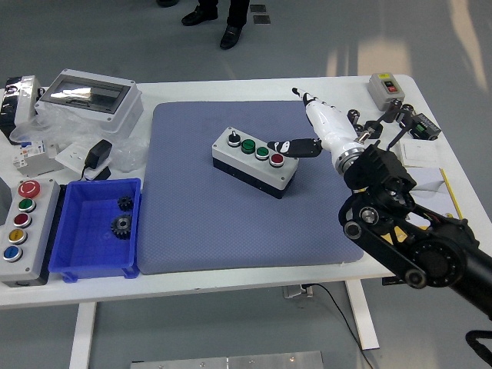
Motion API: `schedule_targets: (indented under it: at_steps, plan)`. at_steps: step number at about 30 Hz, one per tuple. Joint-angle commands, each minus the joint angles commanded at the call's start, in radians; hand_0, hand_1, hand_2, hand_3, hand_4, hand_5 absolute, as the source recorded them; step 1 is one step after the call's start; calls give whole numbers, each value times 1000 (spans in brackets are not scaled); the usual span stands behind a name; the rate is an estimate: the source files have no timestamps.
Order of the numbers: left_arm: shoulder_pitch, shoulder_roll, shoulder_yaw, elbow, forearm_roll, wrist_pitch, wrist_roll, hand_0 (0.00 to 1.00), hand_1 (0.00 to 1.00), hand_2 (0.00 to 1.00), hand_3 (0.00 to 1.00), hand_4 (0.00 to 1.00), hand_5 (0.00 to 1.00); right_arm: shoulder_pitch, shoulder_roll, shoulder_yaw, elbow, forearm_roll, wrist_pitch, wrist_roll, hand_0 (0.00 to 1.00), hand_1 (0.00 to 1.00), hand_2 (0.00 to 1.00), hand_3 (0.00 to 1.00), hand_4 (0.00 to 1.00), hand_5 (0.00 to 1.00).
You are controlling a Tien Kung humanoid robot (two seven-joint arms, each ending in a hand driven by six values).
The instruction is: Pick up the button,place it on the desk,press the button,press the button
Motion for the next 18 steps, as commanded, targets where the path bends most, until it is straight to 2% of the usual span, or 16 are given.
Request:
schedule_targets:
  at_steps: [8, 18]
  plan:
    - [2, 2, 2, 0, -2, 0, 2, 623, 556, 528, 580, 490, 206, 45, 53, -75, -63, 101, -7, 12, 998, 998, 998, 998, 982, 363]
    - [-2, 5, 7, 0, -5, -1, 4, 623, 556, 528, 580, 489, 206, 93, 97, -148, -192, 148, -27, 20, 998, 998, 998, 998, 990, 373]
